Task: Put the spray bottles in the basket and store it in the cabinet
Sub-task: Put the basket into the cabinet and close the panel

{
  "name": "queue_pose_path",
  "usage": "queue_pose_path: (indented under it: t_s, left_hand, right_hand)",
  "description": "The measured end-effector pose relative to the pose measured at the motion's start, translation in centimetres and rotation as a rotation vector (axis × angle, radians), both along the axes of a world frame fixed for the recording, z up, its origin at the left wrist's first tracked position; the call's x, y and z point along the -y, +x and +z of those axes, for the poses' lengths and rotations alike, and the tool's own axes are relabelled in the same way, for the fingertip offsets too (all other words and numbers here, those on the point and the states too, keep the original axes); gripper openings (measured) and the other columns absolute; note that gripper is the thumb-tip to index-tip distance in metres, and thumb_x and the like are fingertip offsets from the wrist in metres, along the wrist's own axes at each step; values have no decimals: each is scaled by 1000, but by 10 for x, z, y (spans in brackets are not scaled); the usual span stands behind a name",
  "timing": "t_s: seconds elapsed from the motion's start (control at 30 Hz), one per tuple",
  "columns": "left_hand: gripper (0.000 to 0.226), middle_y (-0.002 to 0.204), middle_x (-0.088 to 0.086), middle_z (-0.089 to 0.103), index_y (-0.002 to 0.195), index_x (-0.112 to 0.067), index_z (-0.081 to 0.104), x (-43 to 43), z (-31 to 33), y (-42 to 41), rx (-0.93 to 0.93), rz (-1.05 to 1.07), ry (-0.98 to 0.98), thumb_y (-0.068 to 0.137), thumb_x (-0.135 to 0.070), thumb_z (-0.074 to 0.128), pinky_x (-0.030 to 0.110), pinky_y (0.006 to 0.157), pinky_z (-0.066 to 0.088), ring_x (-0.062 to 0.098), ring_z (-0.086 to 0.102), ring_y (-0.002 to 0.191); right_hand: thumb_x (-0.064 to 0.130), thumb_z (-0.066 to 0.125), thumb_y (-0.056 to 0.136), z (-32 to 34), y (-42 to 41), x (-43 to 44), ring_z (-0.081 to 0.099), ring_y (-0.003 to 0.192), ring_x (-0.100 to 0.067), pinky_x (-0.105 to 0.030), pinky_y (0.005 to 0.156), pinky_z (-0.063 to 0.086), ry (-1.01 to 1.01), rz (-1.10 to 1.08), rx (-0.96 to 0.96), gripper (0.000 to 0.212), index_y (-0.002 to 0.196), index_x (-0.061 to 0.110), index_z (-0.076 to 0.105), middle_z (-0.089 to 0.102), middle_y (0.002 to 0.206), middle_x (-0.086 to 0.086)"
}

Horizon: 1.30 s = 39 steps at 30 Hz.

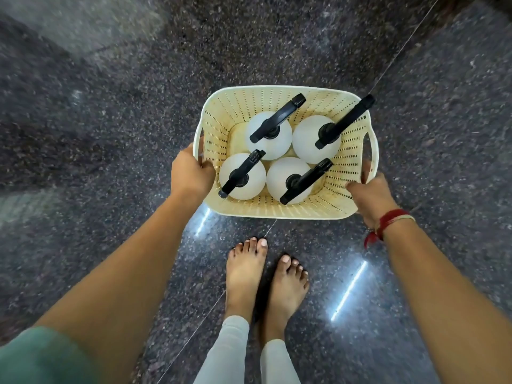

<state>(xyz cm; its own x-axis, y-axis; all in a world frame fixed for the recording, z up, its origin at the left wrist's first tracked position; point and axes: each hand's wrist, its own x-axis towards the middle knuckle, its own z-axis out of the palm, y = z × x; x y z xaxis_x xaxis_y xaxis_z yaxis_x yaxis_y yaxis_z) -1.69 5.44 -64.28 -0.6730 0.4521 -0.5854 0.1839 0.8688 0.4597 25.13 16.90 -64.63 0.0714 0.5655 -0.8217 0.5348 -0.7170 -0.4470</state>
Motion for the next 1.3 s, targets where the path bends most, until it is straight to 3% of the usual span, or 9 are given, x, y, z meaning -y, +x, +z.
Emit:
queue_pose_path:
  t_s: [0.23, 0.5, 0.67, 0.77, 0.83, 0.9, 1.03, 1.2, 1.3]
  left_hand:
    - [31, 96, 11, 68, 109, -8, 65, -15, 18, -1, -75, -86, 7, 86, 1, 46, 35, 75, 52, 28, 62, 86]
    - [18, 71, 1, 61, 90, -13, 64, -29, 92, 8, -77, -195, 14, 86, 0, 52, 31, 65, 49, 25, 58, 72]
    - [20, 59, -9, 53, 80, -18, 54, -61, 188, 24, -93, -289, 54, 86, 0, 55, 18, 48, 36, 12, 53, 56]
    - [11, 61, 1, 55, 81, -8, 59, -79, 261, 35, -79, -388, 45, 86, 1, 55, 24, 49, 37, 28, 57, 64]
    - [11, 73, 14, 60, 92, 3, 65, -93, 310, 41, -75, -449, 18, 86, 0, 57, 31, 61, 43, 36, 62, 76]
    - [18, 86, 25, 65, 99, 6, 66, -112, 346, 42, -77, -474, 19, 85, 1, 56, 38, 70, 46, 41, 65, 88]
    - [20, 83, 16, 61, 98, 0, 65, -159, 394, 42, -50, -489, 83, 82, 1, 52, 33, 68, 42, 28, 56, 77]
    - [14, 73, 8, 56, 86, -4, 59, -215, 407, 60, -92, -636, 122, 80, 3, 49, 28, 60, 37, 26, 53, 73]
    - [14, 77, 6, 56, 86, -8, 58, -248, 395, 85, -133, -726, 147, 81, 2, 50, 31, 65, 36, 25, 51, 73]
  right_hand:
    - [-12, 46, 89, 15, 2, 1, 59, 112, -33, -48, 94, 50, 17, -18, -5, 43, 129, 2, 51, 61, 124, -18]
    - [-14, 44, 88, 94, 30, 16, 59, 113, -34, -47, 99, 48, 63, -73, -16, 40, 124, 0, 56, 64, 119, -20]
    - [-15, 44, 87, 196, 52, 13, 60, 95, -22, -28, 77, 49, 60, -128, -12, 41, 119, 6, 59, 63, 97, -2]
    - [-17, 40, 83, 274, 63, 8, 62, 87, -21, -11, 57, 48, 65, -112, -36, 43, 115, 5, 59, 65, 91, -4]
    - [-18, 39, 81, 325, 69, 1, 64, 92, -31, -17, 59, 53, 89, -140, -20, 44, 118, -4, 58, 67, 100, -19]
    - [-20, 38, 81, 366, 71, -10, 62, 105, -41, -42, 81, 56, 105, -189, -45, 45, 119, -6, 57, 64, 112, -30]
    - [-17, 38, 83, 408, 76, -42, 60, 110, -37, -56, 91, 51, 129, -220, -61, 49, 125, 4, 55, 64, 118, -23]
    - [-7, 40, 89, 403, 90, -79, 62, 98, -27, -38, 60, 56, 120, -309, -118, 44, 113, 26, 55, 64, 105, -7]
    - [-2, 42, 91, 383, 113, -98, 63, 84, -18, -36, 55, 55, 77, -376, -156, 43, 100, 37, 55, 65, 97, -1]
